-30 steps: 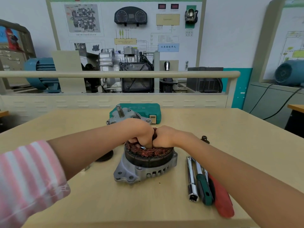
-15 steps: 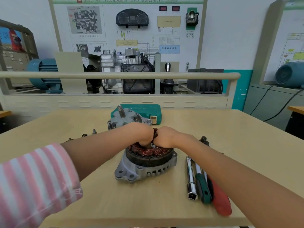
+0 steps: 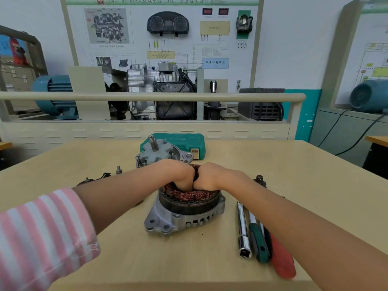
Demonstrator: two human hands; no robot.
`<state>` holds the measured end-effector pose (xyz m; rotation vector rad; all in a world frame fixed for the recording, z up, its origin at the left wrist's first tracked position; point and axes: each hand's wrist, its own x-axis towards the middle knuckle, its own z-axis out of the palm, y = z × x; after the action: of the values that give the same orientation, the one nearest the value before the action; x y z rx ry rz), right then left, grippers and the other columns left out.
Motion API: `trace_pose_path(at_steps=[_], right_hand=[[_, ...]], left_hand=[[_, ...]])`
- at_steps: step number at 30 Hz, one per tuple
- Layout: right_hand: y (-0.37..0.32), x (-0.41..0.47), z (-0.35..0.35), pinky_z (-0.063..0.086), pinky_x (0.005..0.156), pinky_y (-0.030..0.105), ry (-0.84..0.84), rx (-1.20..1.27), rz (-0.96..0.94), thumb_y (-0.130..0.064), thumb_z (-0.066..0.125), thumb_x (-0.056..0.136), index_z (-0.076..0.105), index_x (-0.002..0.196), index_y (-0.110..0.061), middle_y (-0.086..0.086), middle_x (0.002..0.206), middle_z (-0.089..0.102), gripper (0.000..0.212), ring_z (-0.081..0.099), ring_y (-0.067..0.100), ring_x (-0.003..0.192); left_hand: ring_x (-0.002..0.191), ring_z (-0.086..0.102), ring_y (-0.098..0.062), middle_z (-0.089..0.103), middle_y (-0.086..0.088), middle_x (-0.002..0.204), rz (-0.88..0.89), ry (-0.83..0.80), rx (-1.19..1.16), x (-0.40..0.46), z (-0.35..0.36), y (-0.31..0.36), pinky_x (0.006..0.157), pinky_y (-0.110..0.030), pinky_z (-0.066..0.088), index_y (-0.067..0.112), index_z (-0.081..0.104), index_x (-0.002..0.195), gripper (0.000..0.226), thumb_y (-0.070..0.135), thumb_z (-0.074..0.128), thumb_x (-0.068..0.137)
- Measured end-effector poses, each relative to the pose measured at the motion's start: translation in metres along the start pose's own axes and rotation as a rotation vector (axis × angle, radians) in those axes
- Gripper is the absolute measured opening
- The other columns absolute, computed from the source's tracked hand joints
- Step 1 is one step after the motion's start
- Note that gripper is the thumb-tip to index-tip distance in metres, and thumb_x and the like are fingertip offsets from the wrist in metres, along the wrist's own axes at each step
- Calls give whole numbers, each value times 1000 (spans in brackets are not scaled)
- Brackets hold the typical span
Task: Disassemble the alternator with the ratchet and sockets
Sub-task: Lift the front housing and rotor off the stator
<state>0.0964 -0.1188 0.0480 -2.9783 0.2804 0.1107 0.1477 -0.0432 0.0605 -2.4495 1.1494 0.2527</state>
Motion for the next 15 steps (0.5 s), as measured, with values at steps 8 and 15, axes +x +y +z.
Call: trace_pose_path(at_steps=[8, 15], right_hand=[[-6, 0, -5, 43, 88, 31, -76, -141, 27, -32, 46, 95, 50, 129, -5, 16, 123, 56, 43, 54, 30, 110], [-6, 3, -5, 43, 87, 31, -95, -145, 50, -38, 48, 93, 49, 131, -7, 15, 124, 56, 49, 54, 28, 110]], left_hand=[[96, 60, -31, 58, -19, 119, 5, -46, -102, 7, -2, -4, 73, -30, 53, 3, 55, 119, 31, 21, 50, 95], [111, 55, -32, 56, -18, 126, 52, -66, -74, 3, -1, -4, 92, -34, 43, 2, 52, 126, 32, 14, 45, 97]])
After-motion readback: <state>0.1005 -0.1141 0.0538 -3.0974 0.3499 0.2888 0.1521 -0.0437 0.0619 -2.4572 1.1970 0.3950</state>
